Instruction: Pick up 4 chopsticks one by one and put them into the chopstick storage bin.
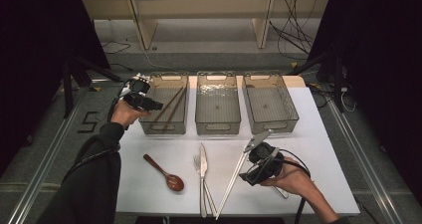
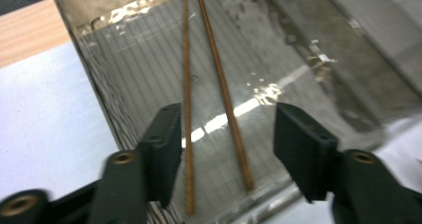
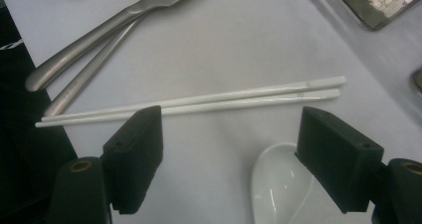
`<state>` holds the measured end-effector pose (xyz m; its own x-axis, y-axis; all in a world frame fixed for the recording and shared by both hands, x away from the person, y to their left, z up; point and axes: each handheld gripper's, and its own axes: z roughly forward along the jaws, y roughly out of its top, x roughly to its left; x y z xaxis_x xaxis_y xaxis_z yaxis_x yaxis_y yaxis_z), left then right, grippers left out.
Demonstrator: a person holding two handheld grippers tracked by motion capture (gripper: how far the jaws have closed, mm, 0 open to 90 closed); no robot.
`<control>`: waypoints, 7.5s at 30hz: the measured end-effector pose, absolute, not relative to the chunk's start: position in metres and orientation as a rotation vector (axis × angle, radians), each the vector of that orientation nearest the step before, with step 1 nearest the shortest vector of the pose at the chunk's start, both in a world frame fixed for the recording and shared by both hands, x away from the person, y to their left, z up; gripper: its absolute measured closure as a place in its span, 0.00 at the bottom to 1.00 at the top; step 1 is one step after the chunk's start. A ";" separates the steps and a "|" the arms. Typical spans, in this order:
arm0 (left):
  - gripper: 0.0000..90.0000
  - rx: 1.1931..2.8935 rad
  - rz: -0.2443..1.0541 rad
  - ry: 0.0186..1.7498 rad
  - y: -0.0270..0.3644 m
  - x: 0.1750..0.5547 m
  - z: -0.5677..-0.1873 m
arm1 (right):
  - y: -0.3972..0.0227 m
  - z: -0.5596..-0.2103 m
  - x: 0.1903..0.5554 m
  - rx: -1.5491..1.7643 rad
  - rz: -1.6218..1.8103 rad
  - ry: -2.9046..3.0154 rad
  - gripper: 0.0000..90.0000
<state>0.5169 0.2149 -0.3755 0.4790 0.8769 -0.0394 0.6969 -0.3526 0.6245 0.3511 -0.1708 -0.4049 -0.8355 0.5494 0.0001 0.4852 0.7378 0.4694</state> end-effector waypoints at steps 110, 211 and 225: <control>0.17 2.218 0.353 1.043 0.195 0.337 -0.413 | -0.140 -0.458 0.408 0.544 0.526 3.031 0.29; 0.17 2.241 0.333 1.038 0.192 0.336 -0.415 | -0.130 -0.454 0.367 -0.037 0.128 3.097 0.78; 0.17 2.241 0.326 1.038 0.191 0.337 -0.417 | -0.129 -0.453 0.369 -0.118 0.132 3.102 0.84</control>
<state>0.3372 0.1909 -0.4167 0.6572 0.7526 -0.0407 0.5939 -0.4839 0.6427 0.3689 -0.1292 -0.4534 -0.9965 -0.0742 -0.0379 -0.0771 0.9935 0.0835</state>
